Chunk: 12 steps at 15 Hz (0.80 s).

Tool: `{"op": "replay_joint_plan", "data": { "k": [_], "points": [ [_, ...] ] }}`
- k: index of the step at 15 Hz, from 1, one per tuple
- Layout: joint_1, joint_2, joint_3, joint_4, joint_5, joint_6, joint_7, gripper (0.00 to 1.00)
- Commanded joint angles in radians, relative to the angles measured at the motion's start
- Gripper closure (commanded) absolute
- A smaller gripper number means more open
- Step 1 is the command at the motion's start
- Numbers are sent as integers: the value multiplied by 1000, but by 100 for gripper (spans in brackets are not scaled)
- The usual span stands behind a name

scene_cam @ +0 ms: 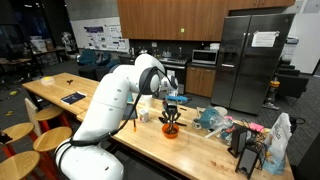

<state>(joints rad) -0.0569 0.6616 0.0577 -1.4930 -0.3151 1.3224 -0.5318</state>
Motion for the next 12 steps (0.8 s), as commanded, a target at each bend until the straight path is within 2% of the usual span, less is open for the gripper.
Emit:
{"op": "replay_joint_plan", "data": {
  "k": [1, 12],
  "points": [
    [3, 2, 10, -2, -16, 22, -20, 97],
    [-1, 26, 11, 69, -3, 53, -81, 97]
  ]
}}
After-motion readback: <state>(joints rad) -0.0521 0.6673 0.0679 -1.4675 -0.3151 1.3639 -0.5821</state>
